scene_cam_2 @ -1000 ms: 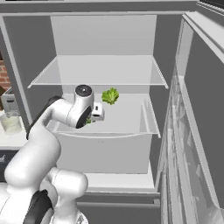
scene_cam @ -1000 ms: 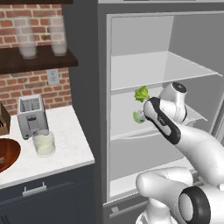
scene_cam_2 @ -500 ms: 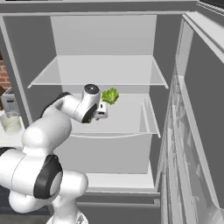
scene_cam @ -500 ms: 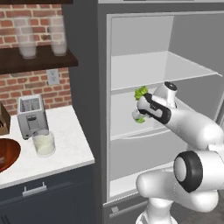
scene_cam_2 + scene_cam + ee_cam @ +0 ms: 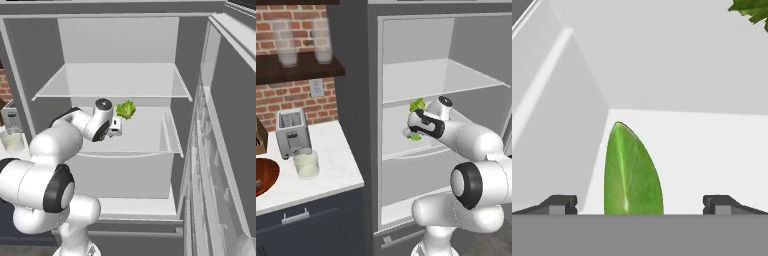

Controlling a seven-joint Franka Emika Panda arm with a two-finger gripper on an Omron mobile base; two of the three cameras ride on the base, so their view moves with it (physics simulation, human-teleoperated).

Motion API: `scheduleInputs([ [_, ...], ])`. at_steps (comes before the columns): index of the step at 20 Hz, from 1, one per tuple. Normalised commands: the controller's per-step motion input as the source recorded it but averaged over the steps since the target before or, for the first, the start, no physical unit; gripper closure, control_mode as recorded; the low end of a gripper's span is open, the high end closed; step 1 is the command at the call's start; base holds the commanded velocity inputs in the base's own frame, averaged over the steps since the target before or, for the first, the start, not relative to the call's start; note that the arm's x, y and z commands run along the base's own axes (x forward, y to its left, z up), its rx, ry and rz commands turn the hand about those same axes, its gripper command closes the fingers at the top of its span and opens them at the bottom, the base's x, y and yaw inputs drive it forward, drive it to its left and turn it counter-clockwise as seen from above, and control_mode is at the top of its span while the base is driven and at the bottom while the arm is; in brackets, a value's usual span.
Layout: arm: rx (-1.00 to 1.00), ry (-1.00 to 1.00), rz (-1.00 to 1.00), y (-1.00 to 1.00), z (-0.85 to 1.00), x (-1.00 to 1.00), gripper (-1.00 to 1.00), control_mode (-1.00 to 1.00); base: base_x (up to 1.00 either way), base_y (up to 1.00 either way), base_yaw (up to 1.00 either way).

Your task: Grab a lemon wedge from the fridge and one ice cube from the ice bowl, and put them in the glass of lemonade.

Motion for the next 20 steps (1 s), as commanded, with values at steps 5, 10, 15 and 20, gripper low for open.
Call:
scheduleInputs([
  [5,0.0,0.0,0.0,0.15,-0.15,0.0,-1.0,-1.0,0.0,0.0,0.0],
  [10,0.0,0.0,0.0,0.14,-0.24,0.0,-1.0,-1.0,0.0,0.0,0.0],
  [15,0.0,0.0,0.0,0.06,-0.14,0.0,-1.0,-1.0,0.0,0.0,0.0],
  [20,0.0,0.0,0.0,0.0,-0.05,0.0,-1.0,-1.0,0.0,0.0,0.0],
])
